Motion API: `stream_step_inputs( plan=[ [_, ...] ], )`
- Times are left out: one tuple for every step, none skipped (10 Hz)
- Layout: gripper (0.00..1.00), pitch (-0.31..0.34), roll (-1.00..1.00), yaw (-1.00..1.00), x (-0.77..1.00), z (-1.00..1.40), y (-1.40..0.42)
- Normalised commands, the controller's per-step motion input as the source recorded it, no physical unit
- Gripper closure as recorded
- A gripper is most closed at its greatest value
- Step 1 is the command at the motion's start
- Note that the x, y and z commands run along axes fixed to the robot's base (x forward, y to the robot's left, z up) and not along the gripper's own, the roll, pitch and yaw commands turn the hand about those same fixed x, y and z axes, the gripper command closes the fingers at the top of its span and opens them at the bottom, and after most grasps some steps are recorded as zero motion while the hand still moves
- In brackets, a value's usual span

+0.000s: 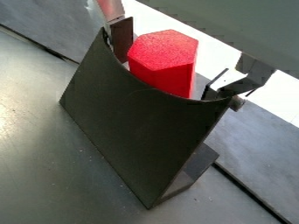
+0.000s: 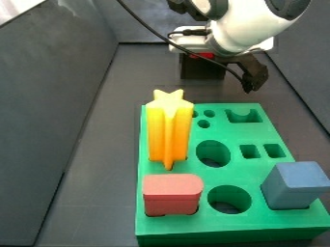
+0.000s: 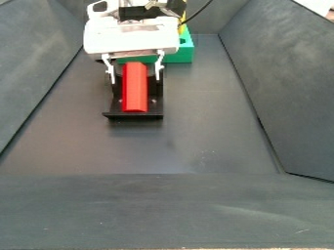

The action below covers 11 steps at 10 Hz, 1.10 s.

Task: Pick up the hexagon object. Move up. Place the hexagon object on the fixture. Regrasp the hexagon object. Move to above the board. Insert the hexagon object.
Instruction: Regrasp the hexagon object, then move to above the board.

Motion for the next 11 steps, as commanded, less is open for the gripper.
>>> stream_step_inputs(
  plan=[
    [0.00,-0.012,0.06,-0.02,0.01,-0.17,-0.01],
    [1.00,0.000,0.00,0.00,0.00,0.00,0.00],
    [1.00,-0.112,0.38,-0.23,0.05,1.00,0.09],
    [1.00,-0.104,0.36,-0.24,0.05,1.00,0.09],
    [1.00,-0.068,0.28,-0.24,0.04,1.00,0.09],
    [1.00,-0.004,0.16,-0.23,0.03,1.00,0.08],
    [1.00,0.045,0.10,-0.21,0.03,1.00,0.08],
    [1.00,0.092,0.06,-0.17,0.03,1.00,0.08],
    [1.00,0.114,0.04,-0.14,0.02,1.00,0.08],
    [1.00,0.155,0.00,-0.08,0.02,1.00,0.07],
    [1.00,0.176,-0.02,-0.05,0.01,1.00,0.07]
  ],
)
